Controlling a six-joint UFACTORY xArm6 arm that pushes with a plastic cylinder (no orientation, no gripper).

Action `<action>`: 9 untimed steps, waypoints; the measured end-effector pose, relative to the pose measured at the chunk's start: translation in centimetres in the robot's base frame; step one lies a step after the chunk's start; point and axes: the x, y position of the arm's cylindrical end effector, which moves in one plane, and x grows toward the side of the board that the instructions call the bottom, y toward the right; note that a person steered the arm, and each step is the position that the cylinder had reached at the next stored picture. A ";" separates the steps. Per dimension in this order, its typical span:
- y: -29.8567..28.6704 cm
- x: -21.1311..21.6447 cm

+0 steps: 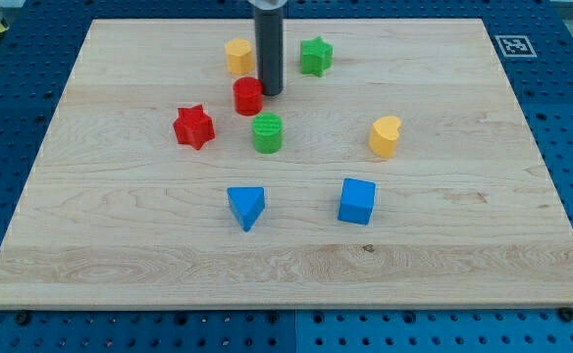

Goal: Move the green star closer to the red circle

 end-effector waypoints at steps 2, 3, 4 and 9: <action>-5.5 1.4; 0.0 1.4; 6.7 1.4; 9.6 -9.5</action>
